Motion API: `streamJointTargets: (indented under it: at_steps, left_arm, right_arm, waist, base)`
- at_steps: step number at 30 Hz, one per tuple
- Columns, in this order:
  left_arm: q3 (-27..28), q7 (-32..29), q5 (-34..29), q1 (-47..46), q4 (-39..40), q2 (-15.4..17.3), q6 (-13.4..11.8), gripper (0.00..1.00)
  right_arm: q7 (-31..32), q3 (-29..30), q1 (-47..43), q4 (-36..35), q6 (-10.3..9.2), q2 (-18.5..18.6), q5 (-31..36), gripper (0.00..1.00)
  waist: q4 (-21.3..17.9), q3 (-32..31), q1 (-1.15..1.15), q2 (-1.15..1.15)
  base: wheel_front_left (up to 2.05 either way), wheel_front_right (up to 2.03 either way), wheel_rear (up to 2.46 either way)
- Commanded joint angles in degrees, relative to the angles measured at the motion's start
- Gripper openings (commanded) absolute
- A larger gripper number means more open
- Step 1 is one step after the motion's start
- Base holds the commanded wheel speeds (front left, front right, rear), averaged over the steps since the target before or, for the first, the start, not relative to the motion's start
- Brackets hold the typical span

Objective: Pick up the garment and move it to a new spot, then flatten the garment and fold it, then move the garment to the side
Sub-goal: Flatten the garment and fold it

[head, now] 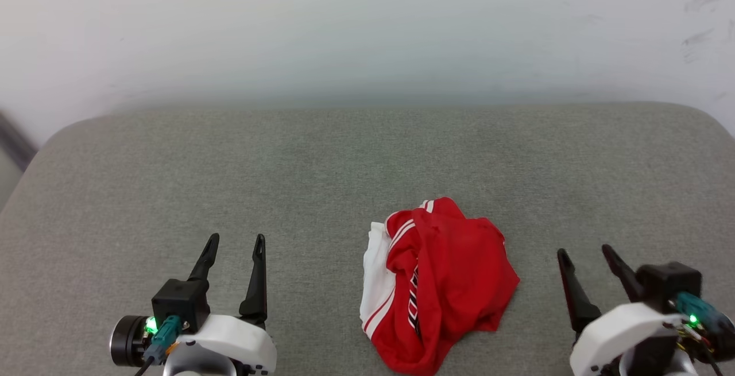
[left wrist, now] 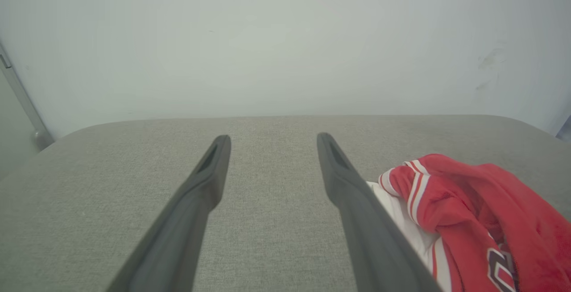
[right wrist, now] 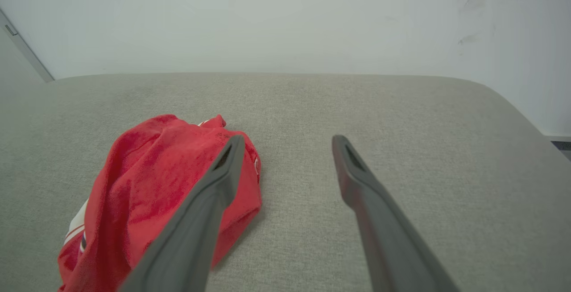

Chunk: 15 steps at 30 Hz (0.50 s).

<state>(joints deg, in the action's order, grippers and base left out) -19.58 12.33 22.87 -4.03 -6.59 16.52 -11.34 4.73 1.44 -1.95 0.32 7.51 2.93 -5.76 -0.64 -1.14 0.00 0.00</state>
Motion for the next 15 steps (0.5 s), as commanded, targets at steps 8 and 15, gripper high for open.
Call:
streamJointTargets:
  at_steps: [8, 15]
  left_arm:
    - [-0.57, 0.79, -0.51, -2.38, 1.05, -0.4, 0.22, 1.0]
    - [-1.44, 1.32, -0.75, -3.54, 1.12, -1.43, 0.53, 1.0]
  right_arm:
    - [19.51, -9.76, 7.26, 2.73, -0.04, 1.94, -4.72, 1.0]
    - [32.14, -18.91, 14.07, 5.84, -0.05, 5.47, -11.36, 1.0]
  waist:
    - [3.64, 1.04, 0.0, 0.0]
    - [7.66, 2.88, 0.0, 0.0]
  base:
    - [0.0, 0.0, 0.0]
    - [0.0, 0.0, 0.0]
